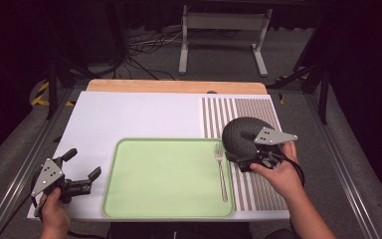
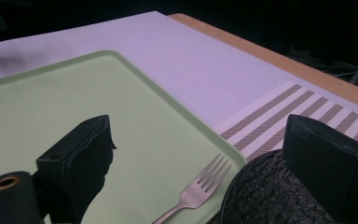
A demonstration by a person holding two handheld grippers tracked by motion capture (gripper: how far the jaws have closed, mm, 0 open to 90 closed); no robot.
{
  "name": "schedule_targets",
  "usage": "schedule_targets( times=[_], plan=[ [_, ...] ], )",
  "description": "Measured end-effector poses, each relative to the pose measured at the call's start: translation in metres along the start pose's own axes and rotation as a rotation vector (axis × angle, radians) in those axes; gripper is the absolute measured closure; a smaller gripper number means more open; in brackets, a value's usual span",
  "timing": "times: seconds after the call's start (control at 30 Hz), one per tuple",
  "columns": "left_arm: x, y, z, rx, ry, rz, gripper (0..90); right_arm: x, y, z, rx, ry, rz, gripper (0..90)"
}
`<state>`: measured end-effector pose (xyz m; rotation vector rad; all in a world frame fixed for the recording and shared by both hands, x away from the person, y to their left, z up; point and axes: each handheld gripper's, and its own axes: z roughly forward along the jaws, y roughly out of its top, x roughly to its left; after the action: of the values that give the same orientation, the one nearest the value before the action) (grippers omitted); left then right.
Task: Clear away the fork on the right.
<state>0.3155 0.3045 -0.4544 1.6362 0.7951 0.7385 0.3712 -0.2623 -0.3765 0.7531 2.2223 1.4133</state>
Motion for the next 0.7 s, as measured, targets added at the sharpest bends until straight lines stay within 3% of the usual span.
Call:
schedule_targets(
  times=[0.27, 0.7],
  plan=[
    [-0.001, 0.0, 0.0, -0.002, -0.002, 0.0, 0.0, -0.007, -0.022, -0.025, -0.102, -0.012, 0.001, 8.9],
    [-0.001, 0.0, -0.001, -0.004, -0.004, 0.001, 0.1, -0.018, -0.067, -0.049, -0.183, -0.069, 0.036, 9.1]
  ],
)
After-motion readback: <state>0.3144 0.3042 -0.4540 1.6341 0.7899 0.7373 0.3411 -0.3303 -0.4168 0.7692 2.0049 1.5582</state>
